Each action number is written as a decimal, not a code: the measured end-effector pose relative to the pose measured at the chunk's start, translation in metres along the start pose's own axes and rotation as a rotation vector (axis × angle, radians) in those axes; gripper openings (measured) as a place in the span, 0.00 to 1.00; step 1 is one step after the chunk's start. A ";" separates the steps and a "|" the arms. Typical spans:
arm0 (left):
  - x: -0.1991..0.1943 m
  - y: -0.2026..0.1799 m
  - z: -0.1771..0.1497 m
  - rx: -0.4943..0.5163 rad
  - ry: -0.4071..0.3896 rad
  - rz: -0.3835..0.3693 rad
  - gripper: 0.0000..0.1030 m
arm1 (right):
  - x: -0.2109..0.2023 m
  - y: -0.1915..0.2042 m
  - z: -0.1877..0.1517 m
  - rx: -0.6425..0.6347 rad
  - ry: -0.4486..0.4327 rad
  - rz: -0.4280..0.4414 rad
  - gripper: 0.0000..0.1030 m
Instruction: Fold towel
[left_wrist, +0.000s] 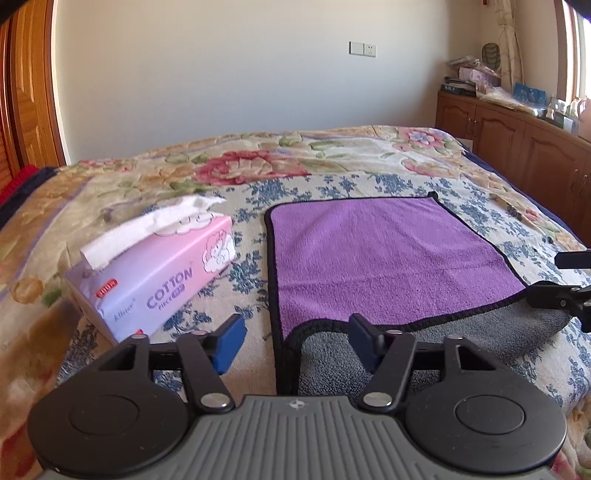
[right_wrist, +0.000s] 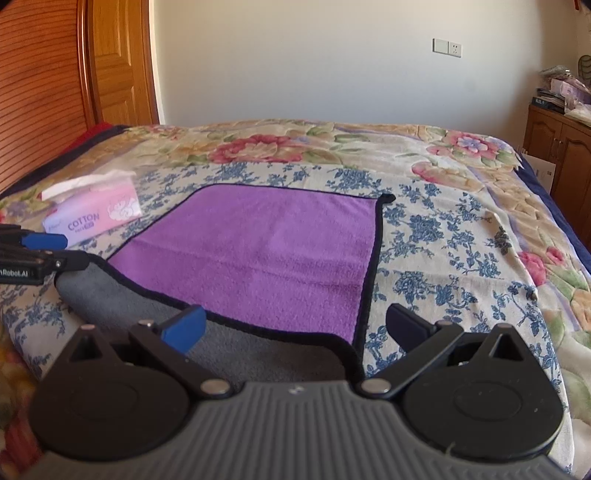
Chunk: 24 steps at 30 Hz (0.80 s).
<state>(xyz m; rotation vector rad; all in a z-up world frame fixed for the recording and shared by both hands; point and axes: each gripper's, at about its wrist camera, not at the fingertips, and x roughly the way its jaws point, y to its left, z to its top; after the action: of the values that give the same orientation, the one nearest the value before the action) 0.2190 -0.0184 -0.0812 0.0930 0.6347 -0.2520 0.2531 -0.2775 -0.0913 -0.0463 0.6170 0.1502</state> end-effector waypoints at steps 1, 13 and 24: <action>0.001 0.000 -0.001 -0.005 0.007 -0.007 0.57 | 0.001 0.000 0.000 0.001 0.006 0.001 1.00; 0.005 -0.001 -0.007 -0.030 0.056 -0.048 0.31 | 0.010 -0.010 -0.002 0.063 0.101 0.044 1.00; 0.007 0.000 -0.010 -0.019 0.068 -0.042 0.25 | 0.014 -0.016 -0.003 0.098 0.176 0.080 0.82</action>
<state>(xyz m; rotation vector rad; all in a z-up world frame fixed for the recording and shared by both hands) 0.2189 -0.0182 -0.0934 0.0698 0.7071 -0.2842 0.2653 -0.2921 -0.1023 0.0603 0.8020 0.1944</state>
